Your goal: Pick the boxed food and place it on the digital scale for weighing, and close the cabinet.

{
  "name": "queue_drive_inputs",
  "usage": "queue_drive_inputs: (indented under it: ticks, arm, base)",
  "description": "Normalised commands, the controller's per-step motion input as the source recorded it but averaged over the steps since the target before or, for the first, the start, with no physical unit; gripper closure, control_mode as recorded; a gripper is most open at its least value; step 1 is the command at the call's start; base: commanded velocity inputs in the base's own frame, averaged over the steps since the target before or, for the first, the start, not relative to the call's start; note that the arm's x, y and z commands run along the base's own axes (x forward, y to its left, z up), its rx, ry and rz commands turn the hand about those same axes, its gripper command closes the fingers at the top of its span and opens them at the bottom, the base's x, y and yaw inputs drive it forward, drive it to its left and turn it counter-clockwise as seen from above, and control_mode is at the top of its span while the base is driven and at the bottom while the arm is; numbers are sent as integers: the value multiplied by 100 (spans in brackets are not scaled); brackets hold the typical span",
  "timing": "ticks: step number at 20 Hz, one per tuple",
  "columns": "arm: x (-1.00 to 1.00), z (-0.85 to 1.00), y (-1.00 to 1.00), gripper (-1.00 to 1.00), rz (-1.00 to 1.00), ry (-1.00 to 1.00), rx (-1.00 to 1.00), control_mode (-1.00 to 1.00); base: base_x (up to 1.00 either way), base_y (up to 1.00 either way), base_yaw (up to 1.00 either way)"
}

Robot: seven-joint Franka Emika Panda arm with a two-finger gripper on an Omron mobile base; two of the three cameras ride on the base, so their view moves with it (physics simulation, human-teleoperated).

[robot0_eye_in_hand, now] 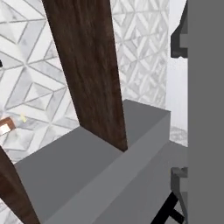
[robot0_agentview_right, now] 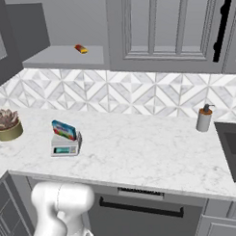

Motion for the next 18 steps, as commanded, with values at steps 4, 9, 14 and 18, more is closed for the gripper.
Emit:
queue_drive_inputs:
  ticks: [4,9,14,18]
  arm:
    - [22,-25,45,-100,-5,-35,1,-100]
    - [28,-58,13,-100,0,-14,12,-100]
    - [67,-50,32,-100,0,-8,20,-100]
    - [18,-36,95,-100,-11,-12,16,-100]
  base:
    - [0,0,0]
    - [0,0,0]
    - [0,0,0]
    - [0,0,0]
